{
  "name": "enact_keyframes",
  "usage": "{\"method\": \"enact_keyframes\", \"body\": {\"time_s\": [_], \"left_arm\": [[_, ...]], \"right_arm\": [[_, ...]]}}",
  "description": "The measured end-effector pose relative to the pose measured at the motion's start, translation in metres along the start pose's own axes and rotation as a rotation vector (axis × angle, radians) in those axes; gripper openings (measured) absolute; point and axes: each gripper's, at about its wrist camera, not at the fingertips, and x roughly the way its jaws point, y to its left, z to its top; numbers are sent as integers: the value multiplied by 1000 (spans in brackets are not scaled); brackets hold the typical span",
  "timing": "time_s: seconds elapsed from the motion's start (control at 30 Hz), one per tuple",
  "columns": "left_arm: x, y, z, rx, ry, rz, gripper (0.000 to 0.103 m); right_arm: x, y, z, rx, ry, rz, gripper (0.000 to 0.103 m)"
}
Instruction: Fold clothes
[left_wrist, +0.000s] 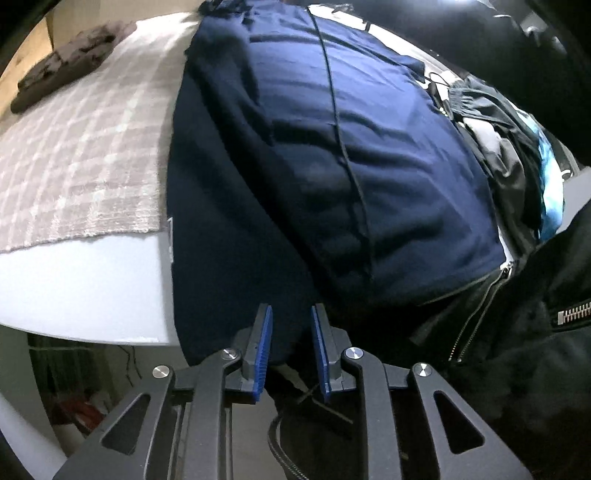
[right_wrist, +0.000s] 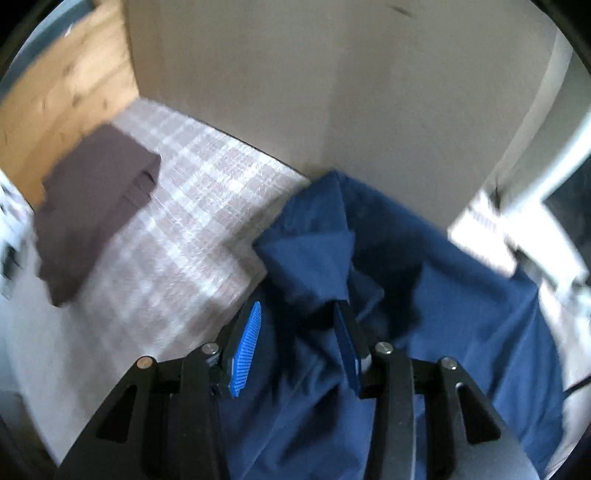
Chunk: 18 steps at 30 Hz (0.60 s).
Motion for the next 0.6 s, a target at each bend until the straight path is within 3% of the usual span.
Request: {"method": "enact_keyframes", "body": {"time_s": [0.03, 0.1, 0.17, 0.2, 0.5, 0.6], "left_arm": [[4, 2, 1, -2, 8, 1, 21], [9, 3, 1, -1, 17, -2, 21], [14, 3, 1, 0, 25, -7, 22], [16, 3, 1, 1, 29, -11, 22], [17, 3, 1, 20, 29, -19, 22], [17, 2, 2, 27, 42, -6, 22]], "right_arm": [[2, 5, 2, -34, -9, -32, 42], [-1, -13, 0, 28, -18, 2, 42], [-4, -31, -3, 95, -27, 42, 24], [-6, -41, -5, 129, -31, 61, 4], [-22, -126, -18, 432, -70, 238, 5], [-25, -141, -22, 486, -74, 274, 10]]}}
